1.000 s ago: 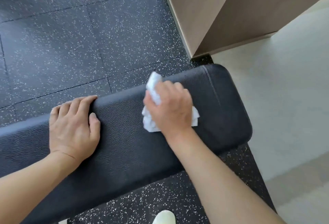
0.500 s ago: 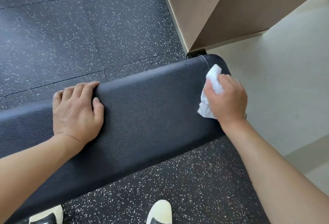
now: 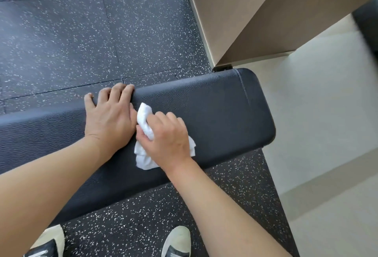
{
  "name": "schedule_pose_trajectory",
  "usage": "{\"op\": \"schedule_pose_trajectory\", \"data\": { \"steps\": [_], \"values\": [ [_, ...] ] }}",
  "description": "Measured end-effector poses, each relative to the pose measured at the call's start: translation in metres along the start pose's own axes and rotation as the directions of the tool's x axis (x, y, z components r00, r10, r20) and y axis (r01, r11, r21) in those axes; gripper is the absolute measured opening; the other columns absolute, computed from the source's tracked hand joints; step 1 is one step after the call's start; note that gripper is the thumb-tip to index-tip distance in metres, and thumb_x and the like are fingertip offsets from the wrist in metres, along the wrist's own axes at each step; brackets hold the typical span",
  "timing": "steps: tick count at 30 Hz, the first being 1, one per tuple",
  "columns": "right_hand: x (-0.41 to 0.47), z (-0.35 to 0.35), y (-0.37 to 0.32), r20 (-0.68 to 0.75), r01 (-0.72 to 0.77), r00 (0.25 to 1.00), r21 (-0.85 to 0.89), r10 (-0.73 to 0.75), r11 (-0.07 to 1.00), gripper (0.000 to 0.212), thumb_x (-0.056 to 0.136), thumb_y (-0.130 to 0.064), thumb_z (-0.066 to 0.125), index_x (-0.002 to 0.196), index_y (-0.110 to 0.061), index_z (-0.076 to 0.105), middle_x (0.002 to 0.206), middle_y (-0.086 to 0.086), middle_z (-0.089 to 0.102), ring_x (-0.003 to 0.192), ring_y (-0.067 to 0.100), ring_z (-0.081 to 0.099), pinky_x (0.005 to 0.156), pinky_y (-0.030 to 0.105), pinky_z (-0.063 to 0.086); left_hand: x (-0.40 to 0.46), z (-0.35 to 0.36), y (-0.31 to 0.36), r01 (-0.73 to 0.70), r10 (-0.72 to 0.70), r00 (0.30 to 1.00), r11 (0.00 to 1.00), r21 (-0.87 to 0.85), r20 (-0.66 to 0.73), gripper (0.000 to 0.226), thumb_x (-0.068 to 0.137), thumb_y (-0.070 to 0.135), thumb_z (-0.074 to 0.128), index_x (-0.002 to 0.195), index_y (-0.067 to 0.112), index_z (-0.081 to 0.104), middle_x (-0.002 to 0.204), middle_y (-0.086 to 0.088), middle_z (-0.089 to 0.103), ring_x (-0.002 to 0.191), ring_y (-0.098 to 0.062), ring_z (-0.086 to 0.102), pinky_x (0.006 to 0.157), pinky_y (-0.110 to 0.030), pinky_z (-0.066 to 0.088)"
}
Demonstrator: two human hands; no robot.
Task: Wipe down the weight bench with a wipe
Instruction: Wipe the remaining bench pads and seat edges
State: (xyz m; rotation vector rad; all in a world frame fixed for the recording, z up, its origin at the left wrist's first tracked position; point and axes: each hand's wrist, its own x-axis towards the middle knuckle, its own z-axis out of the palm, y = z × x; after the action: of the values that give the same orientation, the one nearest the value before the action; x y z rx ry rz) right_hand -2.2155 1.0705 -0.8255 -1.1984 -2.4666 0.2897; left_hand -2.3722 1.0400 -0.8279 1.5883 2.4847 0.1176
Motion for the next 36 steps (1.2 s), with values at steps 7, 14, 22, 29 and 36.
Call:
{"op": "schedule_pose_trajectory", "data": {
  "steps": [7,14,22,29,36],
  "values": [
    [0.008,-0.068,0.160,0.035,-0.241,0.965,-0.280,0.261,0.929,0.036,0.090,-0.038,0.036,0.078,-0.011,0.058,0.066,0.009,0.056,0.064,0.037,0.056,0.058,0.037,0.028,0.022,-0.020,0.031,-0.463,0.437,0.870,0.884,0.072,0.230,0.067,0.093,0.018,0.030,0.159,0.011,0.036,0.163,-0.017,0.037,0.144,-0.040,0.041,0.115,-0.055,0.036],
    [-0.023,-0.079,0.217,-0.106,-0.514,0.855,-0.055,0.507,0.856,0.030,0.092,-0.048,0.050,0.082,-0.021,0.056,0.079,-0.006,0.054,0.072,0.015,0.046,0.067,0.029,0.042,0.065,0.005,0.116,0.069,-0.049,0.988,0.989,-0.133,0.148,0.044,0.105,0.040,0.027,0.115,0.014,0.061,0.123,-0.011,0.067,0.115,-0.037,0.058,0.107,-0.057,0.037],
    [-0.047,-0.081,0.251,-0.165,-0.204,0.969,-0.122,0.183,0.971,0.039,0.094,-0.031,0.059,0.072,-0.028,0.026,0.066,-0.010,0.028,0.063,0.019,0.030,0.062,0.036,0.031,0.076,0.027,0.141,0.291,-0.292,0.956,0.955,-0.053,-0.009,0.052,0.101,0.040,0.024,0.090,0.015,0.069,0.098,-0.011,0.071,0.096,-0.038,0.060,0.096,-0.052,0.038],
    [-0.030,-0.082,0.264,-0.115,-0.186,0.978,-0.124,0.172,0.975,0.039,0.093,-0.032,0.059,0.073,-0.030,0.025,0.066,-0.010,0.023,0.060,0.019,0.028,0.059,0.039,0.033,0.079,0.029,0.143,0.307,-0.307,0.952,0.951,-0.032,-0.008,0.041,0.102,0.036,0.033,0.102,0.021,0.071,0.105,-0.007,0.071,0.102,-0.037,0.059,0.099,-0.050,0.035],
    [0.005,-0.078,0.265,-0.145,-0.140,0.982,-0.120,0.122,0.983,0.036,0.096,-0.035,0.055,0.069,-0.027,0.033,0.066,-0.009,0.025,0.062,0.018,0.026,0.056,0.039,0.031,0.079,0.029,0.146,0.323,-0.325,0.945,0.945,-0.047,-0.030,0.041,0.100,0.035,0.031,0.106,0.024,0.070,0.106,-0.007,0.070,0.104,-0.037,0.058,0.101,-0.050,0.034]
  ]
}}
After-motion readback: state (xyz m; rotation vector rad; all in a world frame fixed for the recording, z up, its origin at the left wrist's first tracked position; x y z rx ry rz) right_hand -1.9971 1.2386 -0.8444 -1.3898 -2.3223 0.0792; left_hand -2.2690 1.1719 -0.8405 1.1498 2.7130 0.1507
